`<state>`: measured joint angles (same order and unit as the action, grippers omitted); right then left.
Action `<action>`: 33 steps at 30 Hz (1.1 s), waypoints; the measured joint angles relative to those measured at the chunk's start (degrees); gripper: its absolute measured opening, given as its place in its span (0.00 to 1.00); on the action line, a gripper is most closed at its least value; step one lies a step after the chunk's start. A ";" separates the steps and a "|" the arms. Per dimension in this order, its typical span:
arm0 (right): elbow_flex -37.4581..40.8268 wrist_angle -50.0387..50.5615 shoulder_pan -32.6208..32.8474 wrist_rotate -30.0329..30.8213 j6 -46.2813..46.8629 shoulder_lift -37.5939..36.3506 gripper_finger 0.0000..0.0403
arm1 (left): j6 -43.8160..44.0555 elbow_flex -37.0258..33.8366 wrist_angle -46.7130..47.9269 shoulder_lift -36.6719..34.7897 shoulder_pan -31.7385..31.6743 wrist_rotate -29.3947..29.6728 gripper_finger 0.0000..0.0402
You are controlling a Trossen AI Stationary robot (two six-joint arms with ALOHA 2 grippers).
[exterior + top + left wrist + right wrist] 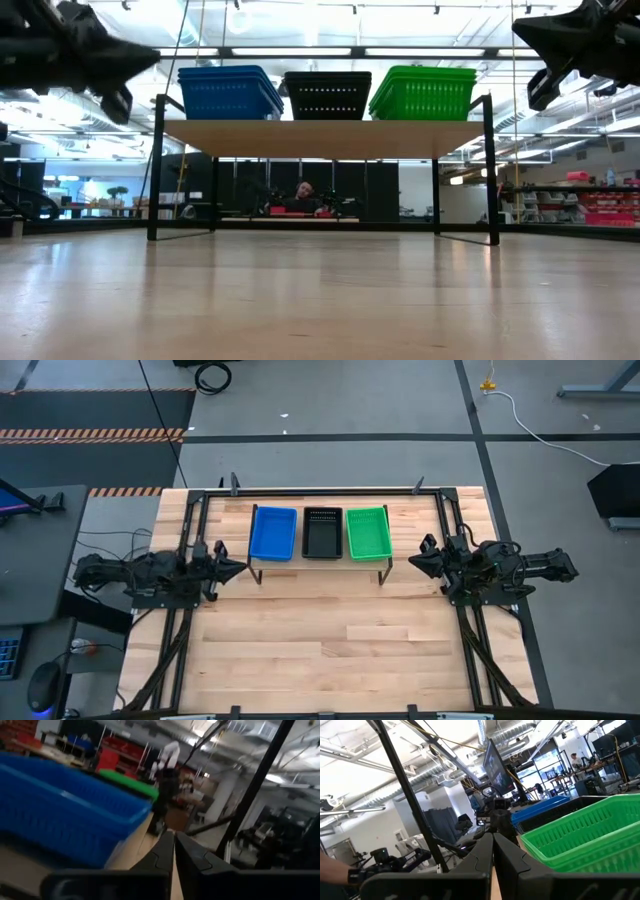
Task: Stack baskets on shelf by color
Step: Return to Home Position
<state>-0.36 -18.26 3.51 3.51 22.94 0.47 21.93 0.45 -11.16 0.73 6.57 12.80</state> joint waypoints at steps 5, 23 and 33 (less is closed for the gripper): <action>0.00 -0.03 0.00 0.00 0.00 0.00 0.05 | -3.33 0.06 8.07 0.23 0.02 -0.42 0.07; 0.00 -0.06 0.00 -0.15 0.00 0.00 0.05 | -12.13 0.07 7.57 1.88 0.02 -0.46 0.08; 0.00 -0.06 0.00 -0.15 0.00 0.00 0.05 | -12.13 0.07 7.50 1.88 0.02 -0.42 0.06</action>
<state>-0.36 -18.33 3.51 3.36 22.94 0.47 9.80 0.51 -3.66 2.61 6.59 12.37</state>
